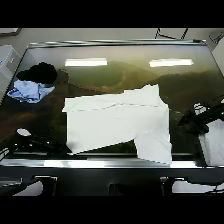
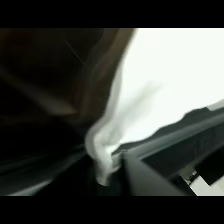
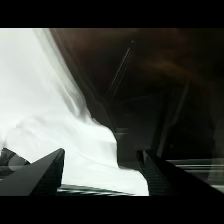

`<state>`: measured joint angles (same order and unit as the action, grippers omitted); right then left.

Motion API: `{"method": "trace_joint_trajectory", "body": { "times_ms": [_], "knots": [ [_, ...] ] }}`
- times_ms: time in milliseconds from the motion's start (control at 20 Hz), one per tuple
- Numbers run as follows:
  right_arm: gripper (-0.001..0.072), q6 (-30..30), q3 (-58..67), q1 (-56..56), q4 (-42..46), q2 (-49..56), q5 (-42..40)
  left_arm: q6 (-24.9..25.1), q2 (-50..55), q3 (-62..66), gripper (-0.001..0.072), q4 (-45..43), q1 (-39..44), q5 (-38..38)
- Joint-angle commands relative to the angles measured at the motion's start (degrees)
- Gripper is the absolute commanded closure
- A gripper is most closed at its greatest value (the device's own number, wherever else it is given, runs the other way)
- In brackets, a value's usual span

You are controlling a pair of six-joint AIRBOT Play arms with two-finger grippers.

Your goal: Fold the clothes and pants, and hang the long-sleeved shirts on hangers.

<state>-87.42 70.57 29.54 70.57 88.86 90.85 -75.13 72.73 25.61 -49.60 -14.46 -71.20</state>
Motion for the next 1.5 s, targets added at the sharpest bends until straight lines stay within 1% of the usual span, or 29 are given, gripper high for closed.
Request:
{"method": "trace_joint_trajectory", "body": {
  "times_ms": [0, 100, 250, 350, 450, 500, 550, 600, 650, 750, 850, 900, 1000, 1050, 1150, 1200, 1250, 1300, 1450],
  "knots": [
    [0.0162, 1.1, -1.8, -0.2, -0.7, -0.1, -2.5, -1.6, -0.1, -1.2, 0.0687, 1.0, 2.9, 6.0],
    [0.0163, 3.2, -5.1, -1.4, -1.0, -0.1, -4.7, -1.6, -0.4, -1.2, 0.0688, 1.0, 2.7, 5.9],
    [0.0162, 5.9, -10.7, -5.0, -2.2, 0.4, -10.8, -1.4, -1.7, -0.5, 0.0688, 1.0, 2.8, 4.3],
    [0.0162, 7.5, -11.6, -6.9, -5.2, 1.9, -12.7, -1.4, -3.6, -0.1, 0.0688, 1.0, 2.8, 4.1],
    [0.0175, 7.5, -11.6, -8.2, -6.2, 3.1, -14.6, -1.4, -5.6, -0.1, 0.0689, 1.2, 2.7, 4.1],
    [0.0232, 7.5, -11.6, -8.8, -7.1, 3.4, -15.7, -1.4, -6.3, -0.1, 0.0689, 1.2, 2.7, 4.1],
    [0.0351, 7.6, -11.6, -9.3, -8.9, 3.4, -16.7, -1.4, -6.8, 0.0, 0.0689, 1.2, 2.8, 4.1],
    [0.0562, 7.6, -11.5, -9.8, -10.4, 3.3, -16.8, -1.4, -7.0, 0.6, 0.0688, 1.2, 2.7, 4.0],
    [0.0669, 7.9, -10.6, -10.2, -11.6, 3.1, -15.6, -1.3, -7.2, 2.0, 0.0689, 1.2, 2.7, 3.5],
    [0.067, 10.6, -5.8, -10.1, -13.0, 1.4, -11.9, -1.4, -8.5, 8.7, 0.069, 1.2, 2.7, 3.1],
    [0.067, 10.8, 4.2, -10.1, -12.6, -2.3, -10.3, -1.4, -11.4, 21.6, 0.0691, 1.2, 2.7, 3.8],
    [0.067, 10.8, 10.5, -10.1, -12.7, -4.6, -11.1, -1.6, -12.8, 30.5, 0.0691, 1.2, 2.7, 4.7],
    [0.067, 10.8, 25.8, -10.1, -12.7, -10.0, -15.8, -1.6, -14.4, 50.8, 0.069, 1.2, 2.7, 7.6],
    [0.067, 11.6, 33.9, -10.1, -12.6, -13.0, -19.5, -0.9, -14.6, 62.1, 0.069, 0.8, 2.7, 9.6],
    [0.0669, 14.1, 46.8, -10.1, -10.7, -19.3, -27.1, 0.3, -14.6, 80.4, 0.0689, -3.3, 2.7, 12.4],
    [0.0669, 14.2, 50.4, -10.1, -8.5, -22.9, -30.0, 0.1, -14.9, 88.2, 0.0689, -6.6, 2.7, 12.1],
    [0.0669, 14.1, 50.9, -10.1, -6.2, -27.8, -32.7, -0.3, -15.5, 93.7, 0.0689, -9.2, 2.7, 11.0],
    [0.0669, 13.2, 50.6, -10.1, -3.9, -32.0, -32.9, -1.1, -16.9, 96.0, 0.0689, -10.5, 2.7, 10.2],
    [0.0669, 8.5, 50.6, -10.1, 1.3, -41.8, -27.1, -4.3, -23.8, 93.0, 0.0689, -11.0, 2.7, 10.3]
  ]
}}
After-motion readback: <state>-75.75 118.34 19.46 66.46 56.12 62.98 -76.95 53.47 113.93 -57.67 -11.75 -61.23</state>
